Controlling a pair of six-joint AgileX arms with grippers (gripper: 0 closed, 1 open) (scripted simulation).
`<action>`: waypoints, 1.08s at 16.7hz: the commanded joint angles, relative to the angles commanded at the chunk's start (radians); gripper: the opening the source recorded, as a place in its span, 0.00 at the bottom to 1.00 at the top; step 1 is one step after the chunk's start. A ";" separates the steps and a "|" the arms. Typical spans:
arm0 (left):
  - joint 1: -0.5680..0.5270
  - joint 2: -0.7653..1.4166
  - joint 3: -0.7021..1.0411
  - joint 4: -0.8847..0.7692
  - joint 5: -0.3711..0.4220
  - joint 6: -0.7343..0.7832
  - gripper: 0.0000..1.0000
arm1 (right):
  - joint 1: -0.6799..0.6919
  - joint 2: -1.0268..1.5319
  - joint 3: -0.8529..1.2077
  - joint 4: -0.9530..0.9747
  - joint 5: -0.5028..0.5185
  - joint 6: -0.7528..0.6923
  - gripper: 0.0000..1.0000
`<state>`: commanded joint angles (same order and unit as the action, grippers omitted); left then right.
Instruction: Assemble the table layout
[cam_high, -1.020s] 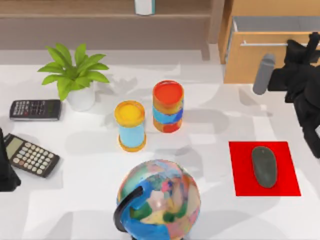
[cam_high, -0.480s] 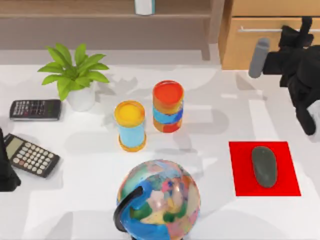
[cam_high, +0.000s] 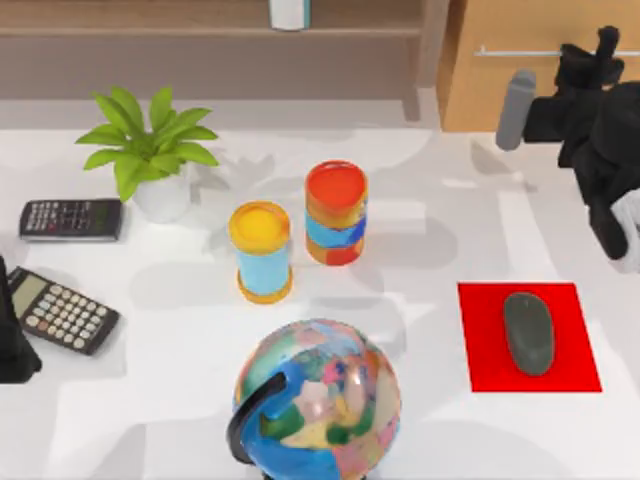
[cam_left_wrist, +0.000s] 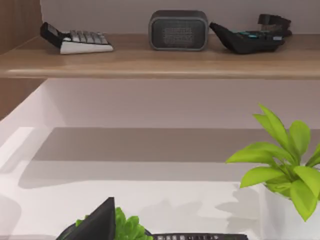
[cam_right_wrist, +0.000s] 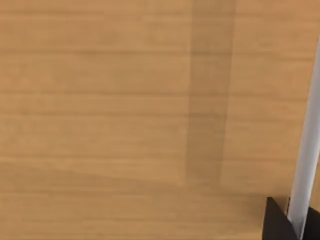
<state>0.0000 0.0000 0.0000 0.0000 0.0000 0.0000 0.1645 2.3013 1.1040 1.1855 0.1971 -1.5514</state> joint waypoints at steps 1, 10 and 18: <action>0.000 0.000 0.000 0.000 0.000 0.000 1.00 | 0.000 0.000 0.000 0.000 0.000 0.000 0.15; 0.000 0.000 0.000 0.000 0.000 0.000 1.00 | 0.000 0.000 0.000 0.000 0.000 0.000 0.83; 0.000 0.000 0.000 0.000 0.000 0.000 1.00 | 0.000 0.000 0.000 0.000 0.000 0.000 1.00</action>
<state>0.0000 0.0000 0.0000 0.0000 0.0000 0.0000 0.1645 2.3013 1.1040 1.1855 0.1971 -1.5514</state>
